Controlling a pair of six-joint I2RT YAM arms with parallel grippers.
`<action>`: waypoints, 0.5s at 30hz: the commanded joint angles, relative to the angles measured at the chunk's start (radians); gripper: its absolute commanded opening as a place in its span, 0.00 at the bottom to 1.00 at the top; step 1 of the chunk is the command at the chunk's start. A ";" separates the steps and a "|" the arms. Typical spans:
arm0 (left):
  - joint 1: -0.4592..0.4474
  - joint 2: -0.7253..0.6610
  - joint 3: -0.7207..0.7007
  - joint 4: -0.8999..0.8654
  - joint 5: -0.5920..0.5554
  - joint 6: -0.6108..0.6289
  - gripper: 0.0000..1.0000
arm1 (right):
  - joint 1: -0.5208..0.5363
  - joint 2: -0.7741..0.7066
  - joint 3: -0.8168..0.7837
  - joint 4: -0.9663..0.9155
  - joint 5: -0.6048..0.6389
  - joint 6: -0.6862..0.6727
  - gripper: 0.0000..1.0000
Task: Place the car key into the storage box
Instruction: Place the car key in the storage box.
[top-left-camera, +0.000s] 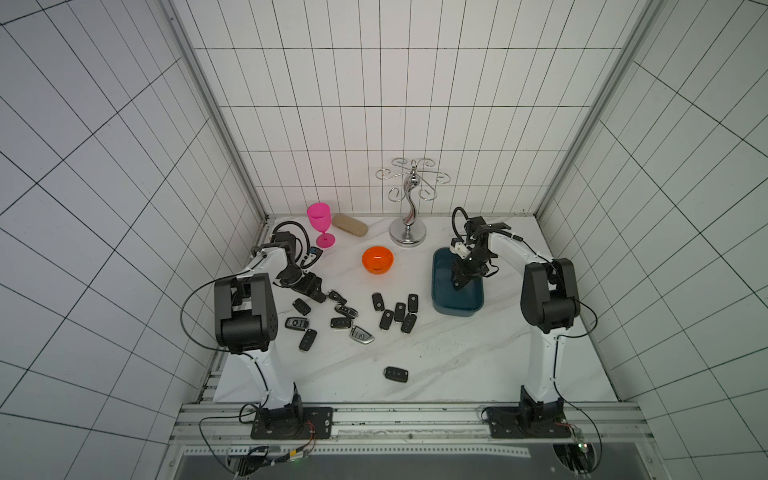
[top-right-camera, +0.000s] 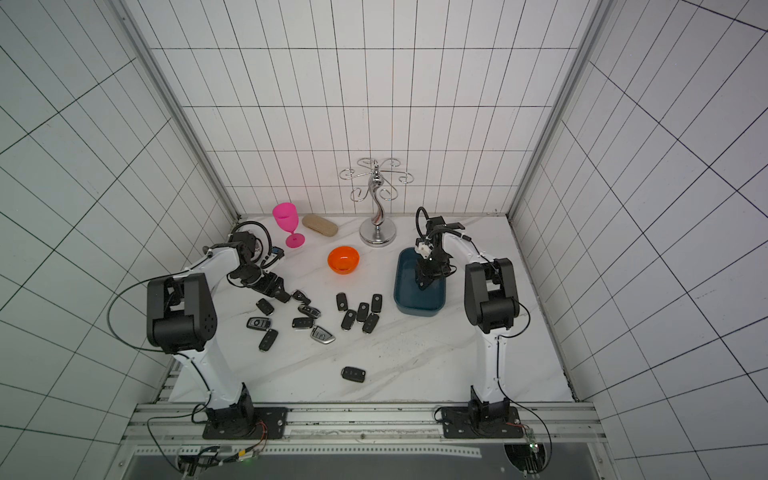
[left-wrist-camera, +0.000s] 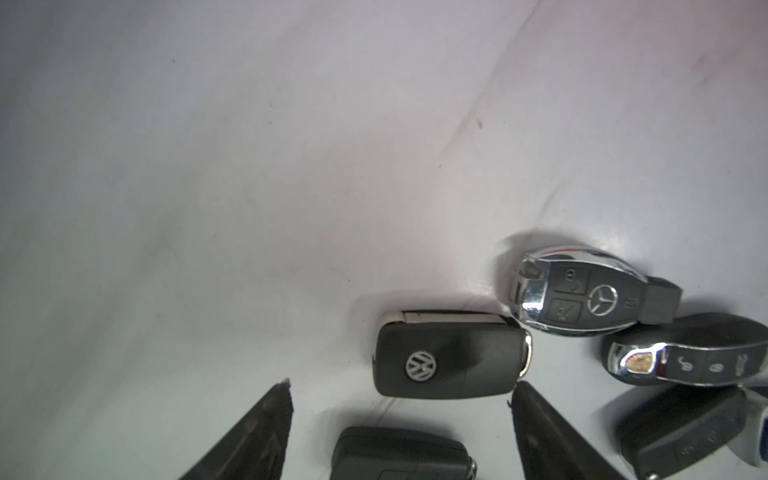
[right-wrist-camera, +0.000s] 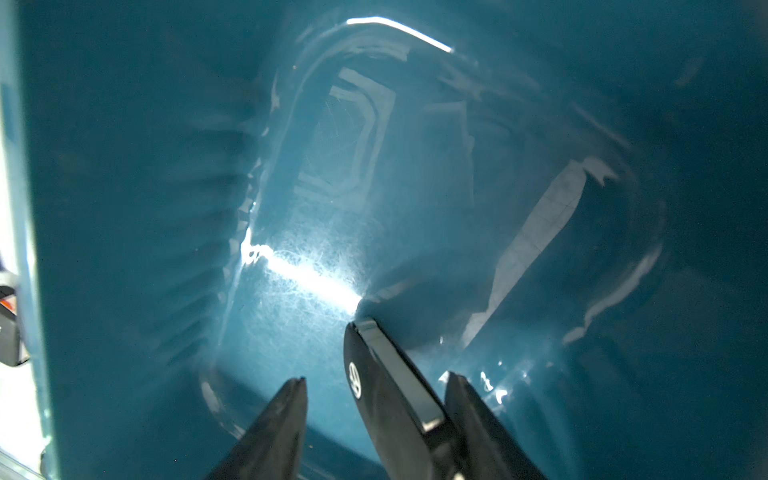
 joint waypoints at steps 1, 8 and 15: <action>0.001 -0.057 -0.013 -0.003 0.099 0.075 0.81 | -0.010 0.002 0.045 -0.027 -0.004 -0.006 0.64; 0.000 -0.049 -0.036 0.001 0.110 0.091 0.81 | -0.016 -0.008 0.045 -0.015 0.009 0.002 0.81; -0.013 -0.067 -0.082 0.046 0.088 0.114 0.81 | -0.032 -0.026 0.037 -0.005 0.002 0.009 0.86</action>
